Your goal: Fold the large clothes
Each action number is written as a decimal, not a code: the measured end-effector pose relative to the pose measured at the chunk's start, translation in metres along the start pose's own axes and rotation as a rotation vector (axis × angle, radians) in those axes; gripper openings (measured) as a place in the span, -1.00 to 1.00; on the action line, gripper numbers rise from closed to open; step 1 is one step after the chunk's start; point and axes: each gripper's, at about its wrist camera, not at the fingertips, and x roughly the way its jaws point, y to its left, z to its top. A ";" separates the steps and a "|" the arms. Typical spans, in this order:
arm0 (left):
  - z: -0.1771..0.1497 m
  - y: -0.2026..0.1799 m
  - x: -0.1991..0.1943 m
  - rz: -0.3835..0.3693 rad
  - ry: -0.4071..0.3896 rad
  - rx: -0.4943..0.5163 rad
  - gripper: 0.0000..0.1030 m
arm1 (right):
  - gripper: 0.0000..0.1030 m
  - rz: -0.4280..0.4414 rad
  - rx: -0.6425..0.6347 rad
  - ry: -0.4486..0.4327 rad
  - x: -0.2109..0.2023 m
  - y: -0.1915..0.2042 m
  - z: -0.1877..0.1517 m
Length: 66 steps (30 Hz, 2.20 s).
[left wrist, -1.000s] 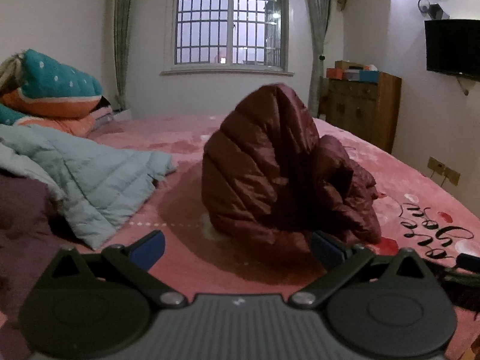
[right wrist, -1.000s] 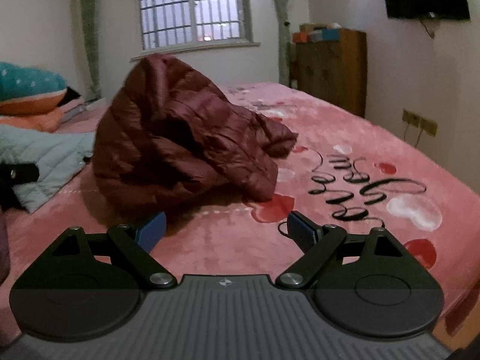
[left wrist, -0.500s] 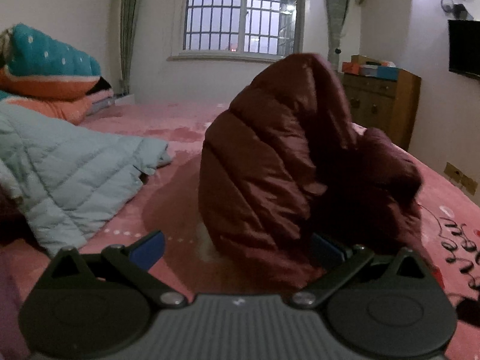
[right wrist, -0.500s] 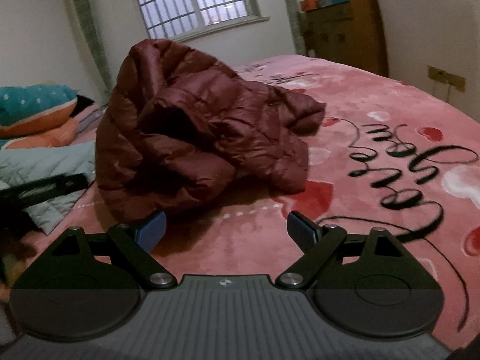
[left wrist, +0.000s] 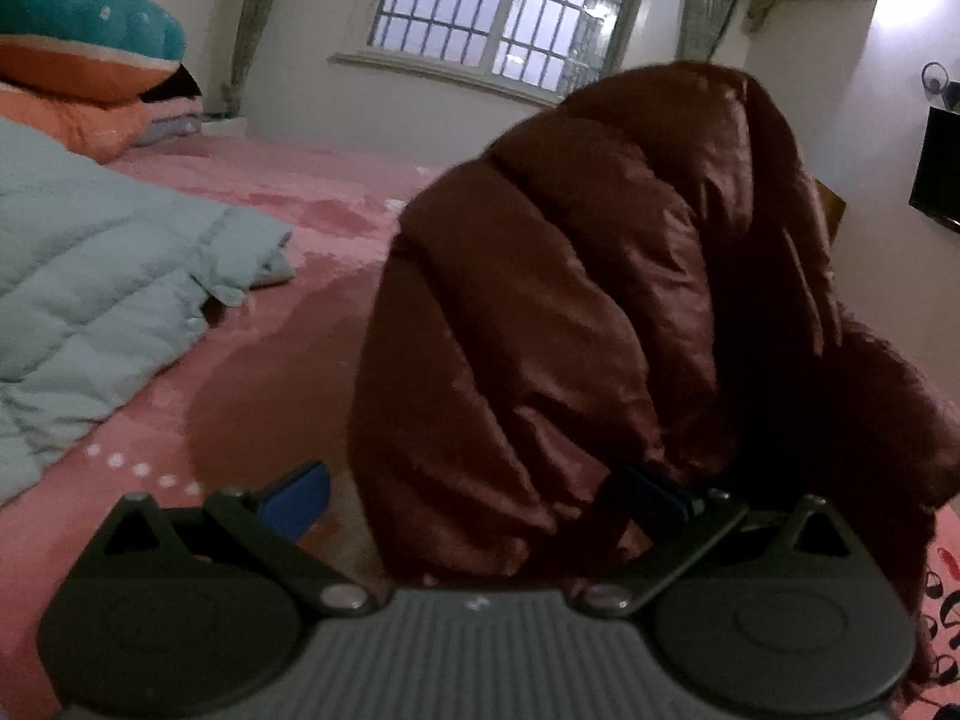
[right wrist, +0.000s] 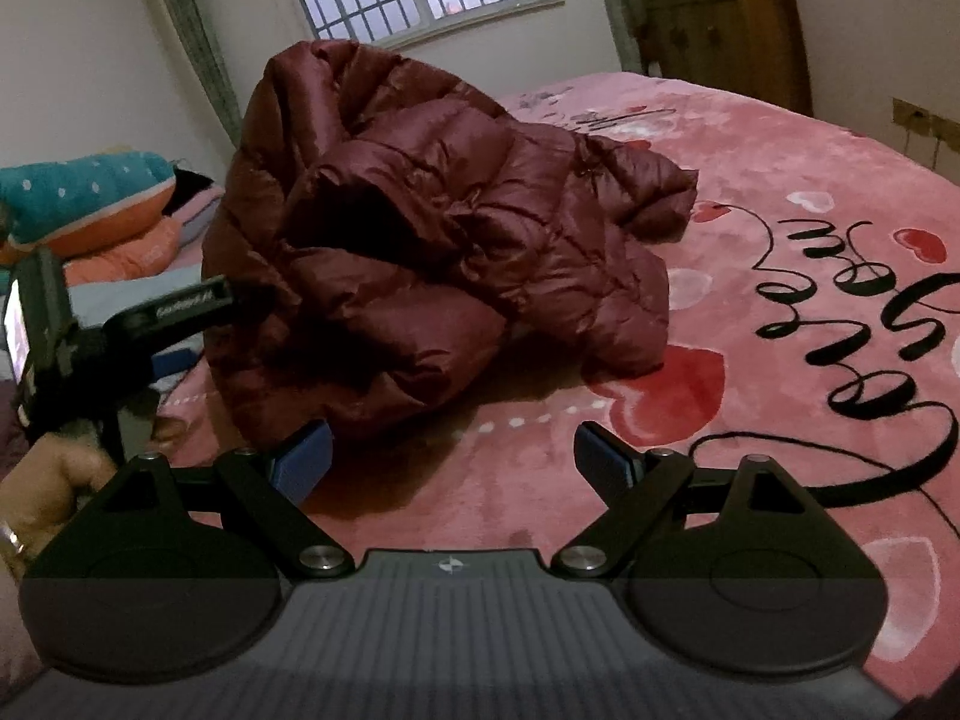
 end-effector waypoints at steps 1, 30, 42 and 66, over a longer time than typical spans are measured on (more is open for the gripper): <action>0.001 -0.001 0.004 -0.006 0.005 0.004 0.99 | 1.00 0.003 0.000 0.001 0.002 0.000 0.001; -0.017 -0.075 -0.078 -0.228 0.026 0.052 -0.91 | 1.00 -0.053 0.199 -0.037 0.003 -0.032 0.010; -0.043 -0.064 -0.131 -0.329 0.060 0.021 -0.91 | 1.00 -0.094 0.169 -0.081 -0.019 -0.036 0.001; -0.088 -0.032 -0.190 -0.206 0.049 0.109 -0.96 | 1.00 -0.016 -0.300 -0.010 -0.056 0.043 -0.049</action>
